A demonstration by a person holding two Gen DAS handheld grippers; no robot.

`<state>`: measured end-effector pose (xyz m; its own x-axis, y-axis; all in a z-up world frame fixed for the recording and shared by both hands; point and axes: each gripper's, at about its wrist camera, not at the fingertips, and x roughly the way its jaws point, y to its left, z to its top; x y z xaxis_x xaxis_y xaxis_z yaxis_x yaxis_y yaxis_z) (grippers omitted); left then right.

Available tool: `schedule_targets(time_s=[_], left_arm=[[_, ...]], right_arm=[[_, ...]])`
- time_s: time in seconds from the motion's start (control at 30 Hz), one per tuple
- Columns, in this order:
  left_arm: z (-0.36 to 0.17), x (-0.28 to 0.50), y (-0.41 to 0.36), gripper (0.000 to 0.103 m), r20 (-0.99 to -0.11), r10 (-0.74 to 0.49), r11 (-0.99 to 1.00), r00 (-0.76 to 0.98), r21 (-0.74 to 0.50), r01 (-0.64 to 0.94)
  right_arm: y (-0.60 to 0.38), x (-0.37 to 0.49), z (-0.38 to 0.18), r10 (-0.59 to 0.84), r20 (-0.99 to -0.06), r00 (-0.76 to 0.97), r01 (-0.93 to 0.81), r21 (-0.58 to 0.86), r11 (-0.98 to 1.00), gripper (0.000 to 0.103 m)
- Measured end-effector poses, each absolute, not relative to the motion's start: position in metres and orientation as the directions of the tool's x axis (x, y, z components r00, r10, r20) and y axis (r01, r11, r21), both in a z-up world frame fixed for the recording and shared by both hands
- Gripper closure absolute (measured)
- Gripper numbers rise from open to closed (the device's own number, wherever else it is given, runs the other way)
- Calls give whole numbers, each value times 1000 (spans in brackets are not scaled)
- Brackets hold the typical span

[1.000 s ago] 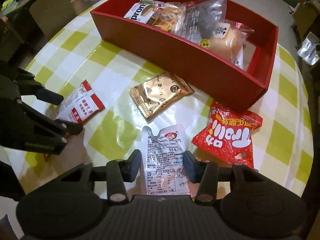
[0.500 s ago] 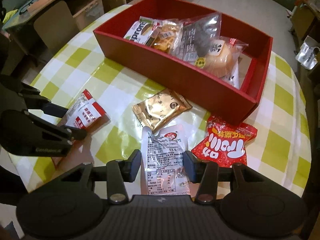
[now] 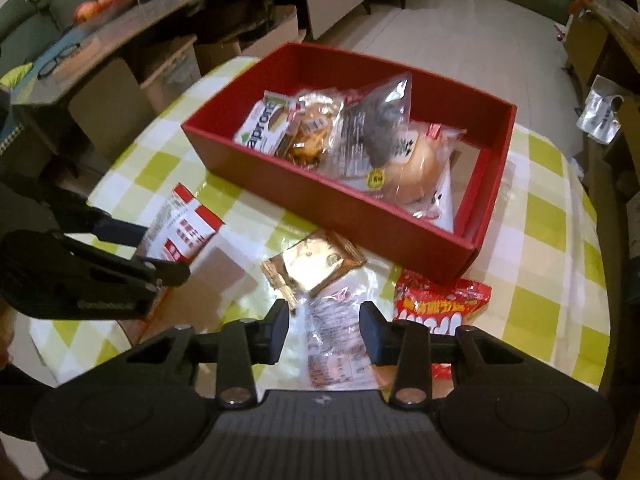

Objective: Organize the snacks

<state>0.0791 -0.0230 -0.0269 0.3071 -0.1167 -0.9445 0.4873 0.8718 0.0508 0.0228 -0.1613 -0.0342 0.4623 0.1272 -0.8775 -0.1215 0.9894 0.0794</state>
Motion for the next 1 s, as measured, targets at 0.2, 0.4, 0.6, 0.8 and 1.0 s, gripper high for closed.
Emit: schedule_targets(time_s=[0.2, 0.4, 0.6, 0.8, 1.0], left_arm=[[-25, 77, -28, 49, -944, -127, 866, 304, 43, 497], [-31, 78, -26, 48, -952, -128, 866, 279, 30, 500], [-38, 82, -20, 48, -959, -132, 868, 249, 9, 496], [-40, 84, -20, 48, -962, -142, 866, 234, -7, 500], [-42, 84, -20, 48, -964, -140, 866, 226, -9, 499]], right_arm=[[-165, 27, -43, 126, -893, 433, -107, 87, 990, 60], [-146, 44, -78, 161, -930, 329, -218, 91, 972, 52], [-146, 54, -79, 134, -927, 349, -240, 50, 970, 27], [-143, 58, -102, 100, -946, 310, -260, 17, 965, 18], [-150, 65, -97, 67, -952, 298, -185, 11, 983, 41]])
